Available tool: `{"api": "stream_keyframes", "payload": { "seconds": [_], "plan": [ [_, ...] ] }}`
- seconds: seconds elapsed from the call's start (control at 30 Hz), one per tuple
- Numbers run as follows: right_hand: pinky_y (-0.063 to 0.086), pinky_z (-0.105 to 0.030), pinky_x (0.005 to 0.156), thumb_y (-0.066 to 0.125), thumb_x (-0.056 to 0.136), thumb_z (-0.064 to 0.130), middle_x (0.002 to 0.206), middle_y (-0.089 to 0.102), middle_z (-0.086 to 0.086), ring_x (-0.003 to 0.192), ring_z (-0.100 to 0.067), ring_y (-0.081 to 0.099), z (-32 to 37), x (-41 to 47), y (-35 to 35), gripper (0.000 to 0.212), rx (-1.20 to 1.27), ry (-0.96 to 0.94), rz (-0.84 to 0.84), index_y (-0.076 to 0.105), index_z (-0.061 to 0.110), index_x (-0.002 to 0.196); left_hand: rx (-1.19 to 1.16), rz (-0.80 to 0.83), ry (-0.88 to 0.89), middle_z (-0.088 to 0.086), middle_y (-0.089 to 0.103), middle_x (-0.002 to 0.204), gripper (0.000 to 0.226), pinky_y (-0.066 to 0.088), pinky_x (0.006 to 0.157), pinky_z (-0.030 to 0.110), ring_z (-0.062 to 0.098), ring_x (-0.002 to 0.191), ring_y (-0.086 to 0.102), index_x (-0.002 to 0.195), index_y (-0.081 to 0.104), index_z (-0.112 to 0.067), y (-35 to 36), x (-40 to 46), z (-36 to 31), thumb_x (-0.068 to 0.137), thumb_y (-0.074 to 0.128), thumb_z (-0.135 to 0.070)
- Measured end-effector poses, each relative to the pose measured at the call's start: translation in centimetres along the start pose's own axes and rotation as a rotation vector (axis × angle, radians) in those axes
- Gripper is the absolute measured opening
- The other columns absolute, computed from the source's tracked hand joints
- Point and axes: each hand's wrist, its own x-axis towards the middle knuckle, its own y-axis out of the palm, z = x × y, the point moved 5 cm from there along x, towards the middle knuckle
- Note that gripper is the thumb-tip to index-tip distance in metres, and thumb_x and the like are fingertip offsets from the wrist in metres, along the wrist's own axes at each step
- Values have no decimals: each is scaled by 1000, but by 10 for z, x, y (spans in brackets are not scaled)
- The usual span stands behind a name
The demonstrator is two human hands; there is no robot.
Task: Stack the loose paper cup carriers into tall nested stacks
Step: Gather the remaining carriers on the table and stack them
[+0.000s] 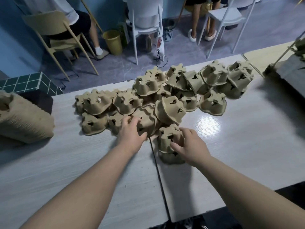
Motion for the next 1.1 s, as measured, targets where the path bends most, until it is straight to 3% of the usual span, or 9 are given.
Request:
{"api": "stream_keyframes", "payload": {
  "seconds": [0.2, 0.4, 0.5, 0.6, 0.67, 0.8, 0.97, 1.03, 1.1],
  "plan": [
    [38, -28, 70, 64, 83, 32, 106, 61, -3, 94, -24, 58, -12, 4, -6, 39, 0, 79, -48, 57, 23, 120, -98, -32, -45, 0, 42, 129, 26, 39, 78, 28, 20, 96, 50, 106, 52, -22, -1, 0, 10, 88, 68, -31],
    [32, -19, 77, 67, 81, 17, 121, 56, -6, 105, -21, 54, -12, -4, -23, 40, 125, 106, -140, 61, 24, 120, -268, -71, -25, 0, 45, 120, 24, 39, 77, 27, 19, 94, 51, 104, 53, -22, -12, -22, 20, 87, 69, -29],
    [36, -22, 75, 62, 82, 10, 116, 63, -6, 100, -24, 57, -13, -8, -26, 42, 122, 142, -163, 61, 24, 122, -327, -64, -8, 0, 47, 115, 25, 44, 80, 29, 18, 93, 53, 101, 52, -24, -13, -27, 22, 85, 71, -25],
    [37, -23, 75, 57, 82, 6, 113, 66, -5, 101, -27, 58, -13, -12, -33, 47, 113, 170, -220, 58, 23, 126, -400, -43, -17, 1, 55, 100, 22, 38, 69, 27, 19, 85, 54, 98, 52, -20, -10, -29, 19, 85, 69, -16],
    [38, -24, 79, 56, 82, 5, 115, 65, -5, 104, -27, 58, -18, -15, -42, 51, 122, 183, -265, 55, 22, 130, -456, 3, -51, -1, 58, 90, 20, 38, 63, 27, 18, 79, 53, 100, 51, -19, -7, -36, 13, 87, 66, -16],
    [39, -25, 88, 56, 81, 2, 122, 61, -6, 109, -26, 56, -33, -14, -61, 56, 141, 123, -346, 52, 21, 134, -540, 110, -58, -8, 61, 87, 18, 37, 70, 28, 16, 82, 56, 100, 51, -24, 8, -45, -2, 90, 63, -15],
    [39, -29, 80, 56, 86, 7, 104, 63, -7, 97, -28, 57, -48, -8, -75, 54, 123, 8, -326, 48, 27, 135, -623, 251, -83, -1, 55, 71, 19, 40, 52, 19, 10, 57, 49, 96, 53, -18, 35, -53, -31, 92, 54, 1],
    [36, -29, 72, 57, 87, 16, 92, 57, -3, 85, -24, 52, -54, -7, -77, 57, 77, -36, -253, 42, 40, 137, -655, 296, -153, 4, 59, 76, 18, 44, 54, 23, 17, 61, 50, 98, 56, -15, 49, -58, -39, 92, 54, 1],
    [36, -29, 72, 59, 87, 30, 91, 57, 1, 88, -22, 50, -60, -5, -76, 54, 51, -79, -171, 37, 50, 133, -655, 285, -217, 1, 67, 81, 20, 44, 58, 25, 16, 66, 56, 98, 63, -20, 61, -60, -41, 89, 61, -3]
  ]
}}
